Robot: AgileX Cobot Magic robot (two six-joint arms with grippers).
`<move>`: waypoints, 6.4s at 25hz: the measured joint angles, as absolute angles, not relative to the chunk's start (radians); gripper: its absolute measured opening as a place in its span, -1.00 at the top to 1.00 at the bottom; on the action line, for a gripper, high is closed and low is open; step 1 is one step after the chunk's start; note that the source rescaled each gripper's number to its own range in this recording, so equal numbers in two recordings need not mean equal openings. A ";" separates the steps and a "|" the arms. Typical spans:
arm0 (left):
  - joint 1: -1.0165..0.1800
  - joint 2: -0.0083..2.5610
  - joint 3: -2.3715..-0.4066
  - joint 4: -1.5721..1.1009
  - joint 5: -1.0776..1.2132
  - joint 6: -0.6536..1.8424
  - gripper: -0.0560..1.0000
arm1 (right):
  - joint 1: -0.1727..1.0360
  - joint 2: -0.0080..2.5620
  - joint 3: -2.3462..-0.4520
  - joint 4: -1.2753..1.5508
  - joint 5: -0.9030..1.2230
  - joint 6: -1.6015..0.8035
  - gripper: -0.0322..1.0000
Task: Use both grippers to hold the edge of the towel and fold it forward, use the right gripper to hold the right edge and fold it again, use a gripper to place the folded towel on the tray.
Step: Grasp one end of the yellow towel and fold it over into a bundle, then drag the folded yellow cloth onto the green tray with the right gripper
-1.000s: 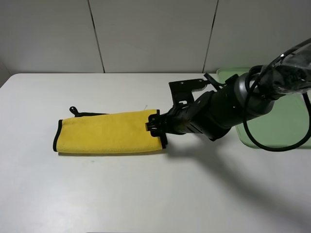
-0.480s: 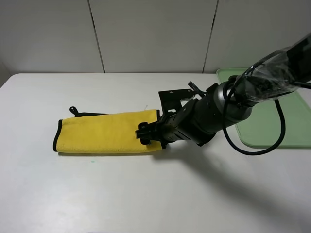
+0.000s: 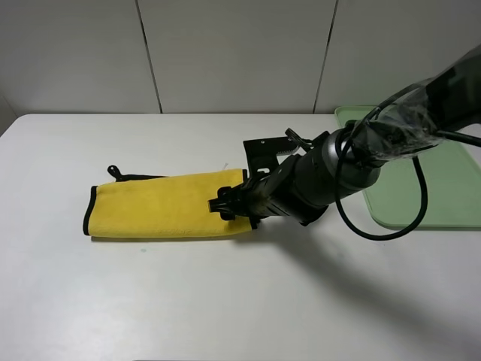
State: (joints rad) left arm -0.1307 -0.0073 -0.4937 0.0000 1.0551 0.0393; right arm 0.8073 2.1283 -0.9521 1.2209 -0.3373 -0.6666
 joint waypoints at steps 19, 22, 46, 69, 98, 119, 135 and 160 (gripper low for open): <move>-0.131 -0.007 -0.494 0.000 1.055 0.039 -1.00 | 0.797 2.121 -0.964 1.220 -0.174 -0.506 0.86; -0.131 -0.007 -0.494 0.000 1.055 0.039 -1.00 | 0.784 2.108 -0.963 1.204 -0.154 -0.535 0.86; -0.131 -0.007 -0.494 0.000 1.055 0.039 -1.00 | 0.237 1.866 -0.894 0.793 0.058 -0.686 0.86; -0.131 -0.007 -0.494 0.000 1.055 0.039 -1.00 | 0.204 1.621 -0.892 0.682 0.205 -0.654 0.86; -0.131 -0.007 -0.494 0.000 1.055 0.039 -1.00 | 0.496 1.831 -0.892 0.740 -0.020 -0.306 0.86; -0.131 -0.007 -0.494 0.000 1.055 0.039 -1.00 | 0.537 1.784 -0.892 0.784 -0.047 -0.261 -0.98; -0.131 -0.007 -0.494 0.000 1.055 0.039 -1.00 | 0.517 1.747 -0.892 0.756 -0.046 -0.325 -1.00; -0.131 -0.007 -0.494 0.000 1.055 0.039 -1.00 | 0.450 1.978 -0.893 0.735 -0.201 -0.463 -1.00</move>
